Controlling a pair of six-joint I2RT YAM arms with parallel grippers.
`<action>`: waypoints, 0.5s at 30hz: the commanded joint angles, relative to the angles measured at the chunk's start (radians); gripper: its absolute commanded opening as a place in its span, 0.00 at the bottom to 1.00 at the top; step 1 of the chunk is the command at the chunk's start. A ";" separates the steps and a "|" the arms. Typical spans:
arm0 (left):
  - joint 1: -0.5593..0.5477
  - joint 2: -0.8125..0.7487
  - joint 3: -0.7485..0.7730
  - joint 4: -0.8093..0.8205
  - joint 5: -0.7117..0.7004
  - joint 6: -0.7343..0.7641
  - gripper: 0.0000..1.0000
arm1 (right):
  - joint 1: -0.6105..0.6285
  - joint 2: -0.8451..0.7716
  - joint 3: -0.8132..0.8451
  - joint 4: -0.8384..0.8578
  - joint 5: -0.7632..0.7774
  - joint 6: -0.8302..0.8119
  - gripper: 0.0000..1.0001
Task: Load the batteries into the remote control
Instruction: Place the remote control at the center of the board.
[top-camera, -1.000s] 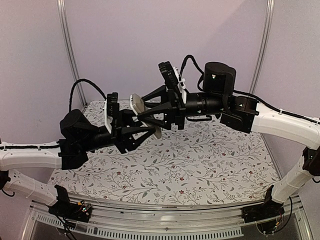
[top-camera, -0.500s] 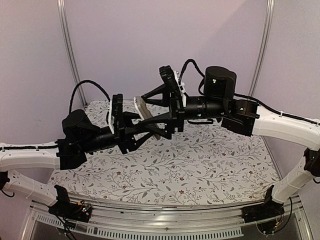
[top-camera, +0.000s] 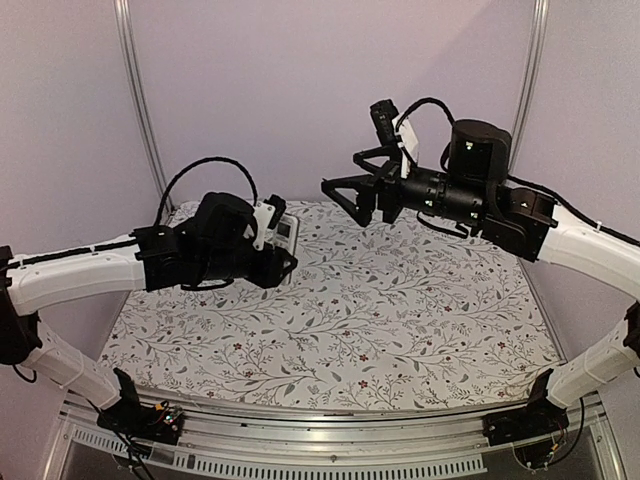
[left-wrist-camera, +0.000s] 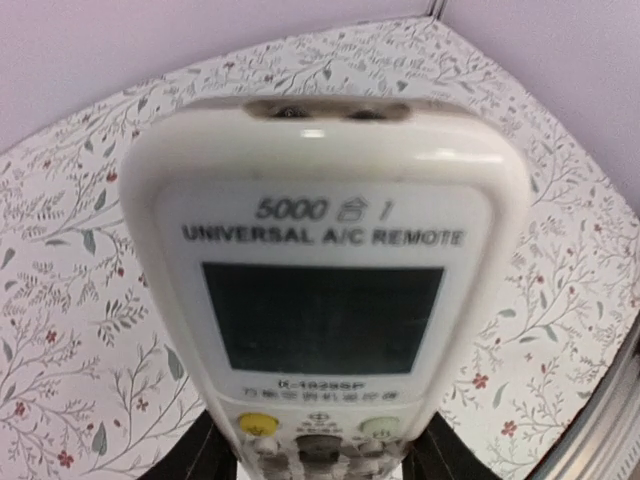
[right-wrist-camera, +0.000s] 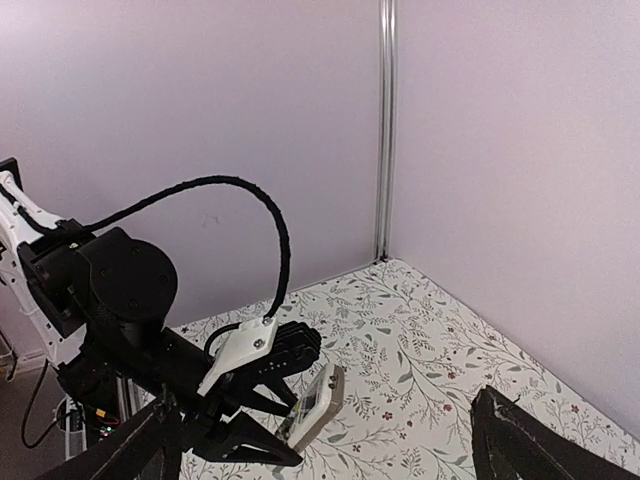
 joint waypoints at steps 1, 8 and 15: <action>0.060 0.069 -0.010 -0.294 0.030 -0.127 0.00 | -0.005 0.007 -0.005 -0.119 0.127 0.057 0.99; 0.190 0.264 -0.029 -0.363 0.152 -0.255 0.00 | -0.006 -0.006 -0.029 -0.128 0.127 0.061 0.99; 0.263 0.324 -0.086 -0.284 0.275 -0.322 0.00 | -0.006 -0.037 -0.063 -0.132 0.130 0.059 0.99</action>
